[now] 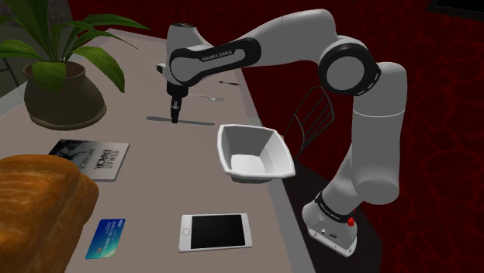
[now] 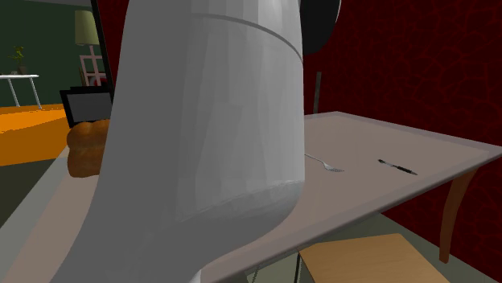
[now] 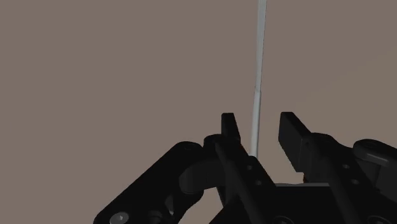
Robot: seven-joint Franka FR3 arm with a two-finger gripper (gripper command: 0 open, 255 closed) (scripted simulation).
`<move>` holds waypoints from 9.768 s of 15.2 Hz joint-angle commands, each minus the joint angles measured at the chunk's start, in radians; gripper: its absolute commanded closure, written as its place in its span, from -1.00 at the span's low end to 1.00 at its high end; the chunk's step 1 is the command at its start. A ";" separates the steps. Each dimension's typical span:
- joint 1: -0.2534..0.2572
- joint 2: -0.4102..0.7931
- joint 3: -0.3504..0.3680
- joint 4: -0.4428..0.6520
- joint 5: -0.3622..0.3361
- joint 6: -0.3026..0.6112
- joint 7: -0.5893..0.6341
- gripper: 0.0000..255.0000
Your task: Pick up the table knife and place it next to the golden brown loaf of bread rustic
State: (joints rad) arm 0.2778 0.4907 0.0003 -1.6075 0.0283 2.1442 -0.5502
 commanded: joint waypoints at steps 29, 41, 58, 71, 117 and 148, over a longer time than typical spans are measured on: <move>0.000 -0.075 -0.001 0.172 -0.003 -0.247 0.006 1.00; -0.001 -0.071 -0.001 0.339 -0.004 -0.410 0.010 1.00; 0.027 -0.060 0.007 0.555 -0.009 -0.614 0.050 1.00; 0.199 -0.319 0.096 0.176 -0.035 -0.491 0.309 1.00; 0.542 -0.273 0.333 -0.043 -0.124 -0.241 0.910 1.00; 0.548 -0.183 0.319 -0.244 -0.168 0.044 0.943 1.00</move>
State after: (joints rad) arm 0.8255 0.3073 0.3188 -1.8519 -0.1399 2.1887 0.3933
